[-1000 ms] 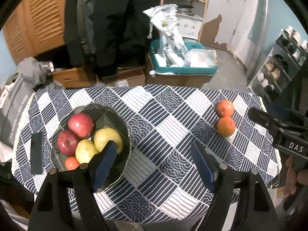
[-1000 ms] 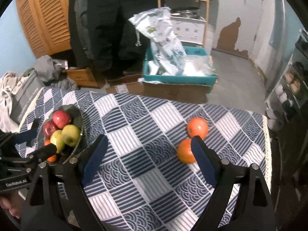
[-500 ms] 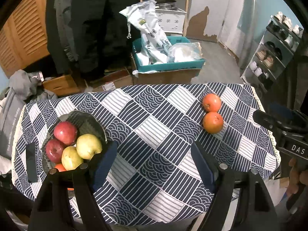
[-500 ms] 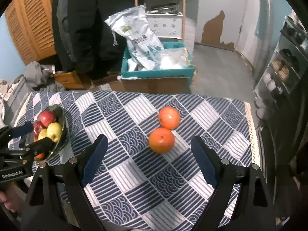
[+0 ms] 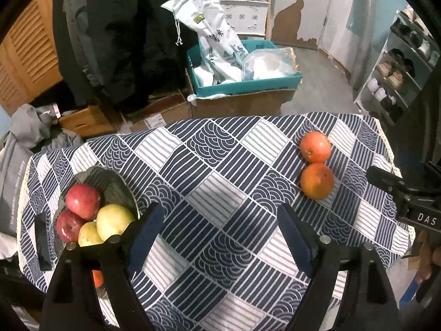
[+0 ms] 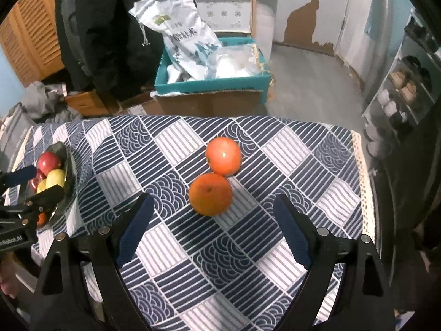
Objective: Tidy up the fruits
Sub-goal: 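Grasp one orange with the right tool while the left tool grasps the other orange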
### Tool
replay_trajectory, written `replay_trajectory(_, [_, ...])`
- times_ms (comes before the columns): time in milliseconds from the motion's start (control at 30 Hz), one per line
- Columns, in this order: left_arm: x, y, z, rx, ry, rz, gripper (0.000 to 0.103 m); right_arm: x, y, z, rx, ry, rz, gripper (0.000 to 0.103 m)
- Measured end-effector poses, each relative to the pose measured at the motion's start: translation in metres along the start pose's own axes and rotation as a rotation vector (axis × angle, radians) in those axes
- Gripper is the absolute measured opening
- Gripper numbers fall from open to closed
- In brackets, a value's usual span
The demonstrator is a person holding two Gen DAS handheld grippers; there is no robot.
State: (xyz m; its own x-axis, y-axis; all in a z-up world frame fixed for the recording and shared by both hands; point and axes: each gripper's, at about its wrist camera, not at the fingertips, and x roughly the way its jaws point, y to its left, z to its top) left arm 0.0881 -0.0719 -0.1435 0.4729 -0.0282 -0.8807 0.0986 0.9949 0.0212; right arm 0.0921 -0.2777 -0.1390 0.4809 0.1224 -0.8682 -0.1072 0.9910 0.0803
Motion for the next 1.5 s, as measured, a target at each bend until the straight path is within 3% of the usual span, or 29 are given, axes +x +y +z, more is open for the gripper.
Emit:
replay_trajectory(333, [0.051, -0.009, 0.032, 0.024, 0.048, -0.004, 0.086, 0.064, -0.010, 0.027, 0.020, 0.091, 0.026, 0.088])
replay_trajectory(633, [0.106, -0.010, 0.052, -0.002, 0.110, -0.028, 0.086, 0.120, -0.018, 0.044, -0.003, 0.167, -0.018, 0.088])
replay_trajectory(967, [0.143, -0.012, 0.064, -0.027, 0.156, -0.067, 0.086, 0.156, -0.015, 0.048, -0.012, 0.205, 0.010, 0.088])
replay_trajectory(1167, [0.152, -0.013, 0.065, -0.045, 0.174, -0.084, 0.086, 0.166, -0.011, 0.044, -0.016, 0.225, 0.015, 0.075])
replay_trajectory(1233, [0.152, -0.014, 0.066, -0.047, 0.173, -0.088, 0.086, 0.166, -0.012, 0.042, -0.033, 0.215, -0.017, 0.063])
replay_trajectory(1500, [0.141, -0.032, 0.064, -0.023, 0.167, -0.123, 0.086, 0.145, -0.025, 0.040, 0.017, 0.143, -0.012, 0.061])
